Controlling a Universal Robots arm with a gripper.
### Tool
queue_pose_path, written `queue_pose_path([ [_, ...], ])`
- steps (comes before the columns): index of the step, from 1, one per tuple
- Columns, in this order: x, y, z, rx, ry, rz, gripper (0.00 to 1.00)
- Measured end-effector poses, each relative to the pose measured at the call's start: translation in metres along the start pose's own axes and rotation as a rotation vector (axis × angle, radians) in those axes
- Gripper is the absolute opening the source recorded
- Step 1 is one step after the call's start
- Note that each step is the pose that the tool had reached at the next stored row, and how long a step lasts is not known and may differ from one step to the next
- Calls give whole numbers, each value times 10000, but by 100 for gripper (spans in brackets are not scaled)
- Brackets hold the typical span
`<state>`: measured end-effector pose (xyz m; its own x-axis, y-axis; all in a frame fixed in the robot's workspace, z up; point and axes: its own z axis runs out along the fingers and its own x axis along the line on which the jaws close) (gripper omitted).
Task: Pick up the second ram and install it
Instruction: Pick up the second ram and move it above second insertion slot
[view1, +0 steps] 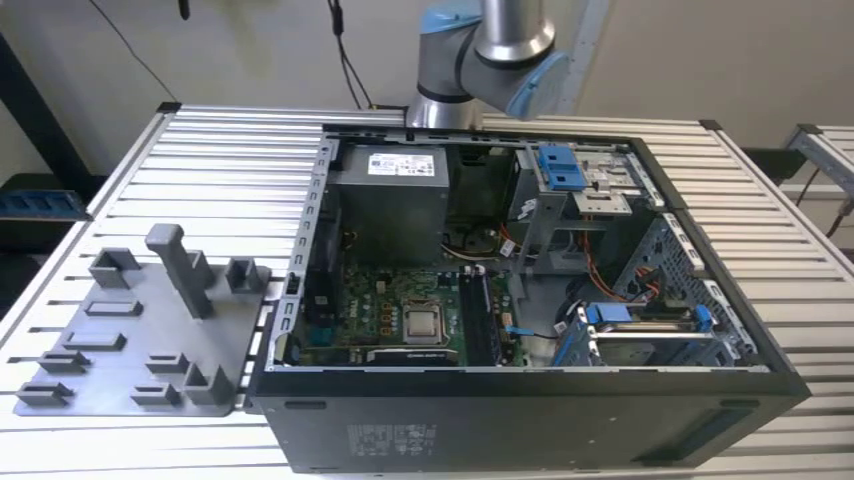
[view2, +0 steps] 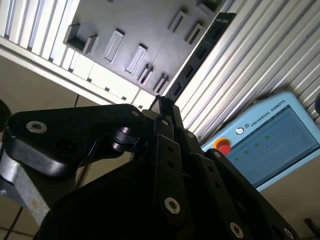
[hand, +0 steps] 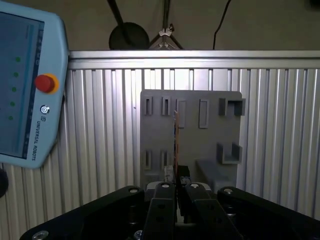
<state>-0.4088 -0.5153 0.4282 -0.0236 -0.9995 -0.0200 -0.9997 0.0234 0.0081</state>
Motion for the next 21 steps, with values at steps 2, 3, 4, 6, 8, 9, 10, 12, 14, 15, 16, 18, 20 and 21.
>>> queue_pose_path([
  [2,-1,-55,0,-20,1,1,14],
  [3,-2,-82,-1,-28,0,1,14],
  [4,-3,-109,-1,-37,0,2,14],
  [6,-4,-167,-1,-53,1,1,14],
  [8,-5,-228,-2,-71,2,2,14],
  [9,-6,-259,-2,-79,2,2,14],
  [10,-7,-291,-2,-88,2,2,14],
  [12,-8,-358,-3,-106,3,2,14],
  [14,-10,-424,-3,-122,3,3,14],
  [15,-11,-458,-3,-130,3,4,14],
  [16,-11,-493,-4,-138,3,3,14],
  [18,-13,-565,-4,-152,3,3,14],
  [20,-14,-633,-5,-166,3,3,14],
  [21,-15,-666,-5,-172,3,4,14],
])
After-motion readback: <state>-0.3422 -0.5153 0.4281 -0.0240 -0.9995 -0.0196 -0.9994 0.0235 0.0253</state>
